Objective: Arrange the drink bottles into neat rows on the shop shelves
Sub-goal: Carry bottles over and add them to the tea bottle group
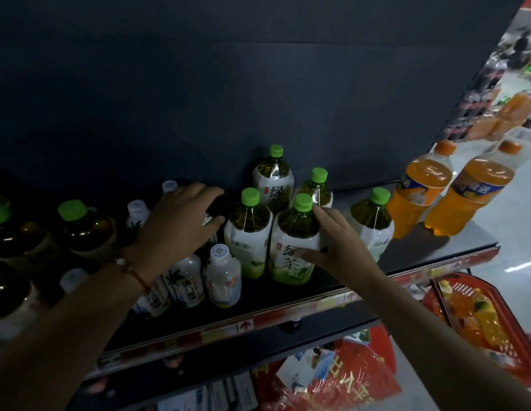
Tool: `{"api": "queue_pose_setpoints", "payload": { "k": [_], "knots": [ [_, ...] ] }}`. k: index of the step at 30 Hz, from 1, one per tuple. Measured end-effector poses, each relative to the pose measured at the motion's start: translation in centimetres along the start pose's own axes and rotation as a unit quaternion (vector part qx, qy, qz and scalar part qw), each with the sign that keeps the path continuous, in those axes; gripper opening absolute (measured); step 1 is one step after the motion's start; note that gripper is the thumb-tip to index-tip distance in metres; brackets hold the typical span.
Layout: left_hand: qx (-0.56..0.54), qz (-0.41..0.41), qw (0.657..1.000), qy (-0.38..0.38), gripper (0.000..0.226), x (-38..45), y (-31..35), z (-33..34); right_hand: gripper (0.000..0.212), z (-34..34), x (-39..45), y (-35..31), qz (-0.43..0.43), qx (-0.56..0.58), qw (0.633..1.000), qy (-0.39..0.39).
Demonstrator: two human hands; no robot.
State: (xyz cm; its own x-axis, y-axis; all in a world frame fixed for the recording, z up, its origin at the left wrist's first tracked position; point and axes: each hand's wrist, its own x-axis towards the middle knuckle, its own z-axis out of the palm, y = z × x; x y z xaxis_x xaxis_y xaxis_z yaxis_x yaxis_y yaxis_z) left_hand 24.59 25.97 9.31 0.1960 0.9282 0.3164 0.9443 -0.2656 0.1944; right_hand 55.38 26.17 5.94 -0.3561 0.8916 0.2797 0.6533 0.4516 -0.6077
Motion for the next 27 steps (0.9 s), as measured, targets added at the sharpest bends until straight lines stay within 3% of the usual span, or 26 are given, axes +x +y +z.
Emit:
{"api": "queue_pose_setpoints", "payload": {
  "k": [6, 9, 13, 19, 27],
  "knots": [
    [-0.116, -0.052, 0.988, 0.084, 0.037, -6.2, 5.8, -0.1, 0.082, 0.0, -1.7, 0.5, 0.035, 0.049, 0.998, -0.01],
    [-0.192, -0.102, 0.975, 0.05, 0.034, -11.2, 9.7, 1.7, 0.06, -1.1, -5.3, 1.0, 0.058, 0.073, 0.996, -0.011],
    [-0.344, -0.245, 0.906, -0.035, 0.027, -15.3, 15.3, 5.8, 0.039, -3.0, -12.6, 3.9, 0.091, 0.107, 0.989, -0.045],
    [-0.419, -0.343, 0.836, -0.088, 0.021, -16.7, 24.8, 15.4, 0.036, -5.7, -21.6, 13.7, 0.149, 0.092, 0.975, -0.135],
    [-0.51, -0.431, 0.743, -0.05, 0.032, -8.6, 30.6, 37.2, 0.05, 2.1, -20.3, 32.9, 0.204, 0.12, 0.968, -0.079]
  ]
}}
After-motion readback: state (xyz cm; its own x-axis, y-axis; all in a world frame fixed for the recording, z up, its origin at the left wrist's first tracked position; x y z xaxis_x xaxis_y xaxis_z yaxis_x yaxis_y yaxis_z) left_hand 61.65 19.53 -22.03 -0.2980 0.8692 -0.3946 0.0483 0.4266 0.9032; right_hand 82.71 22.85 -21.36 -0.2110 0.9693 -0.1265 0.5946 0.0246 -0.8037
